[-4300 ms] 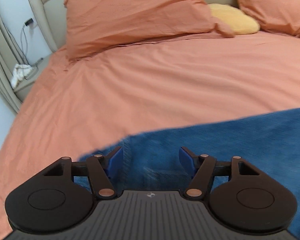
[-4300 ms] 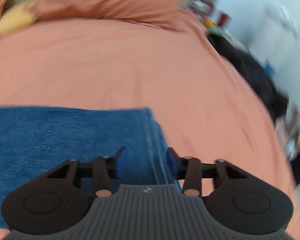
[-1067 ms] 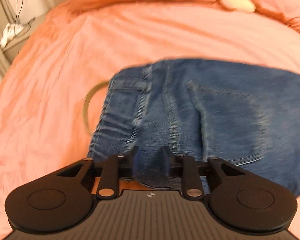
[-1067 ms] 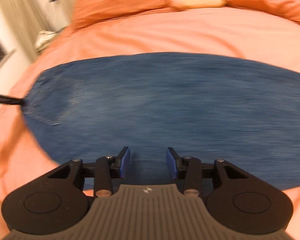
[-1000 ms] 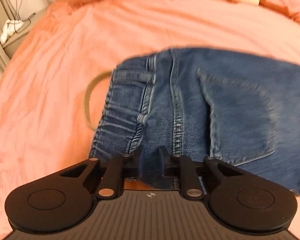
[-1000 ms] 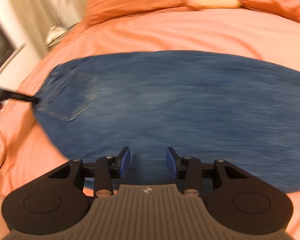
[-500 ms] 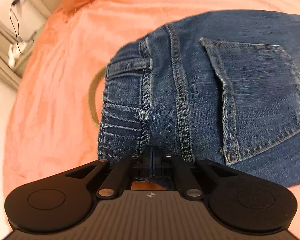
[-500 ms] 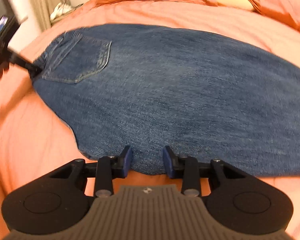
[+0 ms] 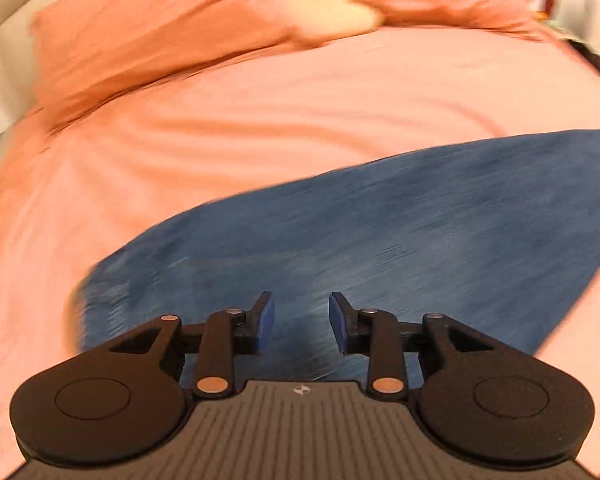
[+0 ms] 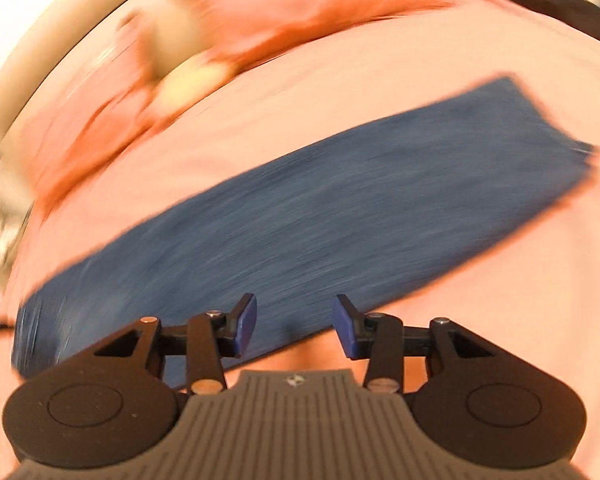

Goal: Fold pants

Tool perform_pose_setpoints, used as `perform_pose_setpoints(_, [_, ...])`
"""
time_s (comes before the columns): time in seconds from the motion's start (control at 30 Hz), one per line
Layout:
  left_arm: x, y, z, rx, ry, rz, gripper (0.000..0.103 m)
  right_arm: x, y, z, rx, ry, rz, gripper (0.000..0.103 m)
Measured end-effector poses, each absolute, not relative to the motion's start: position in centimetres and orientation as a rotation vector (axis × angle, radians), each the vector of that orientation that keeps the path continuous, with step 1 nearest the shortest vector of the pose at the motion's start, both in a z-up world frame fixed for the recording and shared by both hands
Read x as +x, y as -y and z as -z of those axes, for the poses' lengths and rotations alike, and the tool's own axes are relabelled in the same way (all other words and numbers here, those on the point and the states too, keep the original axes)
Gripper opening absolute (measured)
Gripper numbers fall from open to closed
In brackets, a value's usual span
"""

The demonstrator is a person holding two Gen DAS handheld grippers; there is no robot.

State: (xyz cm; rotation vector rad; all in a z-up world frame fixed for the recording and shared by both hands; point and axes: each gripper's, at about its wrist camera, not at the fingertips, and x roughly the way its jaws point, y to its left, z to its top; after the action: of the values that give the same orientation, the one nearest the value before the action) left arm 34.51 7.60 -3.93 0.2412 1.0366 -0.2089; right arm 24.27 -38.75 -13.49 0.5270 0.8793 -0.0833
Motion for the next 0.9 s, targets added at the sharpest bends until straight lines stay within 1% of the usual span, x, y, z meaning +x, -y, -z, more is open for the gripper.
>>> perform_pose_setpoints(0.1, [35.8,-2.1,3.7,0.283,-1.026,0.287,0.038,22.6,45.7,13.6,0.644,-0.842,0.192,0.04])
perform_pose_setpoints(0.17, [36.8,1.4,3.9,0.302,-1.024,0.332,0.038,21.7,49.9,14.2,0.728,-0.828,0.252,0.044])
perform_pose_setpoints(0.23, [37.9,4.2,4.6,0.311,-1.024,0.374,0.038,20.8,54.0,14.9,0.802,-0.829,0.314,0.045])
perform_pose_setpoints(0.33, [39.2,9.2,5.5,0.329,-1.021,0.433,0.038,20.0,58.8,16.2,0.901,-0.762,0.367,0.042])
perform_pose_setpoints(0.4, [40.1,11.9,6.9,0.338,-1.02,0.474,0.038,19.6,61.2,17.5,0.98,-0.718,0.366,0.041])
perform_pose_setpoints(0.47, [40.9,14.7,8.0,0.349,-1.021,0.509,0.038,20.0,63.0,18.7,1.028,-0.699,0.365,0.037])
perform_pose_setpoints(0.63, [43.1,20.0,10.9,0.366,-1.032,0.58,0.038,22.1,64.9,22.0,1.109,-0.691,0.367,0.036])
perform_pose_setpoints(0.7, [43.6,21.9,11.7,0.374,-1.029,0.59,0.038,22.8,65.5,23.1,1.134,-0.682,0.355,0.032])
perform_pose_setpoints(0.73, [43.7,22.6,12.1,0.376,-1.031,0.591,0.038,23.1,65.6,23.8,1.143,-0.673,0.343,0.026])
perform_pose_setpoints(0.9, [46.4,24.8,14.1,0.401,-1.02,0.563,0.038,23.9,66.2,25.7,1.158,-0.644,0.293,0.016])
